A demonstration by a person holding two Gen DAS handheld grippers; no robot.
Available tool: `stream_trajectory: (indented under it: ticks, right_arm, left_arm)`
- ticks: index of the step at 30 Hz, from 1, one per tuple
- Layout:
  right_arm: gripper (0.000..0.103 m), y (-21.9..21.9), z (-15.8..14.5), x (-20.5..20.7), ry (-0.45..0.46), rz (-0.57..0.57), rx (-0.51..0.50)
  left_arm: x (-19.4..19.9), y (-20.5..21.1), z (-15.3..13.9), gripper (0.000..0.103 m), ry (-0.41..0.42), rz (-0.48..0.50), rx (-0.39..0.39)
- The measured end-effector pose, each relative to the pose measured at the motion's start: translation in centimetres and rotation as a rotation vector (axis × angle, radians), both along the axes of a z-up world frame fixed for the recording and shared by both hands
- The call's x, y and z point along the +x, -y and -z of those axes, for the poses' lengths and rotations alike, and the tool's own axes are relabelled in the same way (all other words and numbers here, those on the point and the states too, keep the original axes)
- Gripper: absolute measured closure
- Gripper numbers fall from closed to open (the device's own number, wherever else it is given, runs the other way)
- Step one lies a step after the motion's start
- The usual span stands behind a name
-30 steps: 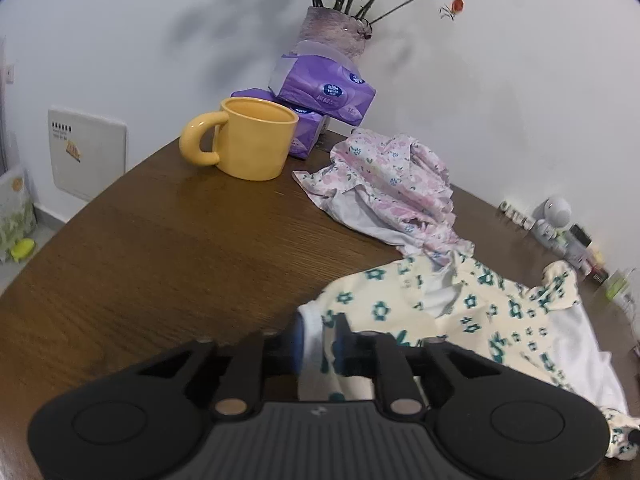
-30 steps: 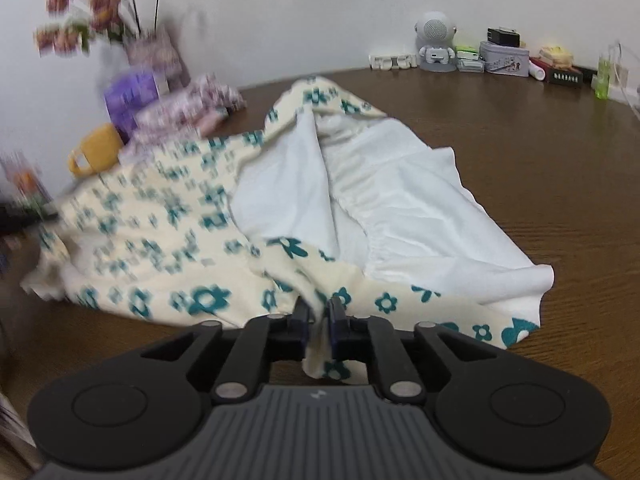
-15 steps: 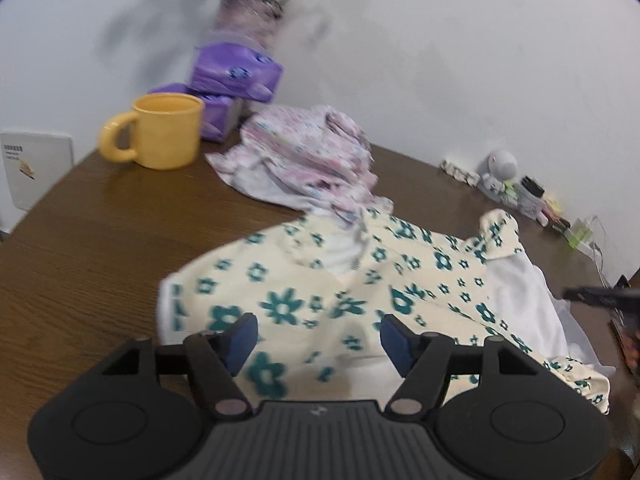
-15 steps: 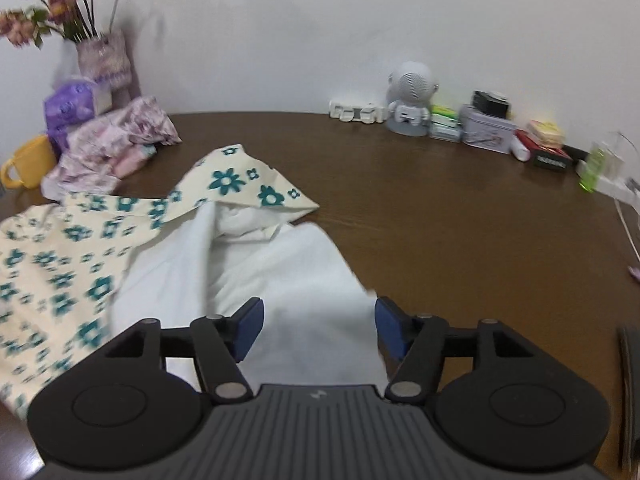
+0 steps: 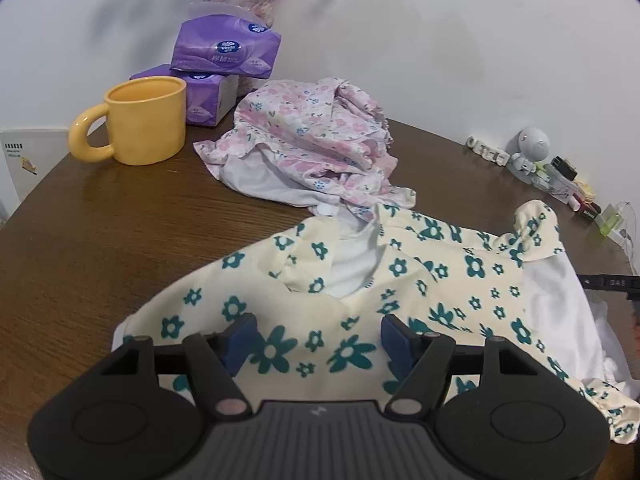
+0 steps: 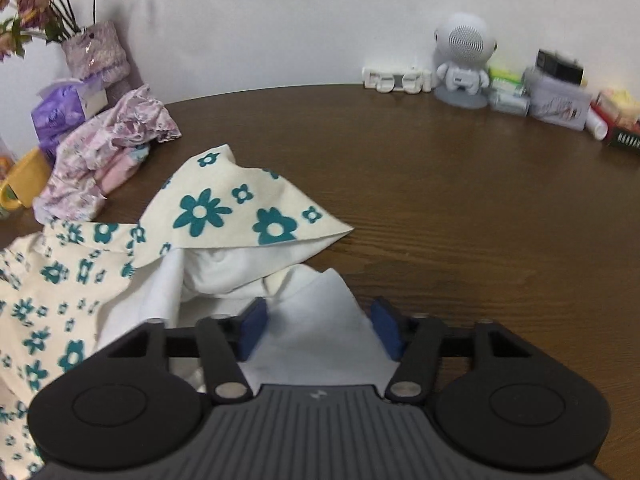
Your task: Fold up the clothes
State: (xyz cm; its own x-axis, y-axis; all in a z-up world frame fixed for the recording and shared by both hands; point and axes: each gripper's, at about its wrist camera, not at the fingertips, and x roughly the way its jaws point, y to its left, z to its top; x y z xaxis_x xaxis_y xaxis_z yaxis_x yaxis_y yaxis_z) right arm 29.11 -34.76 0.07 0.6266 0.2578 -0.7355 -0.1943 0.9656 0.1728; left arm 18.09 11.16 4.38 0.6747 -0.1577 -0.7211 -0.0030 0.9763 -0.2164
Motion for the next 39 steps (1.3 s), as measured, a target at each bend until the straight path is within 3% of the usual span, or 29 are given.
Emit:
stream_trajectory:
  ticks: [1, 4, 18, 24, 29, 33, 39]
  right_arm:
    - [0.083, 0.1, 0.0, -0.1, -0.007, -0.001, 0.026]
    - [0.101, 0.1, -0.3, -0.5, -0.025, -0.025, 0.083]
    - [0.102, 5.1, -1.4, -3.9, 0.01, 0.234, -0.089]
    - [0.102, 6.3, -0.5, -5.5, 0.005, 0.269, -0.106]
    - [0.092, 6.9, -0.8, -6.5, 0.029, 0.301, -0.055]
    - [0.066, 6.7, -2.3, -8.8, 0.081, 0.292, -0.026]
    - [0.06, 4.1, -2.7, -13.1, 0.076, 0.255, 0.0]
  left_arm:
    - [0.2, -0.1, 0.1, 0.036, -0.003, -0.004, 0.0]
    - [0.7, -0.2, 0.4, 0.036, -0.008, -0.01, -0.002]
    - [1.2, -0.3, 1.5, 0.036, -0.009, -0.024, 0.022]
    - [1.2, -0.3, 1.6, 0.036, -0.005, -0.03, 0.017]
    - [0.0, -0.9, 0.6, 0.036, 0.019, -0.037, -0.008]
    - [-2.0, -1.4, -0.3, 0.035, 0.057, -0.026, -0.015]
    - [-5.7, -1.9, 0.0, 0.034, 0.049, 0.006, -0.045]
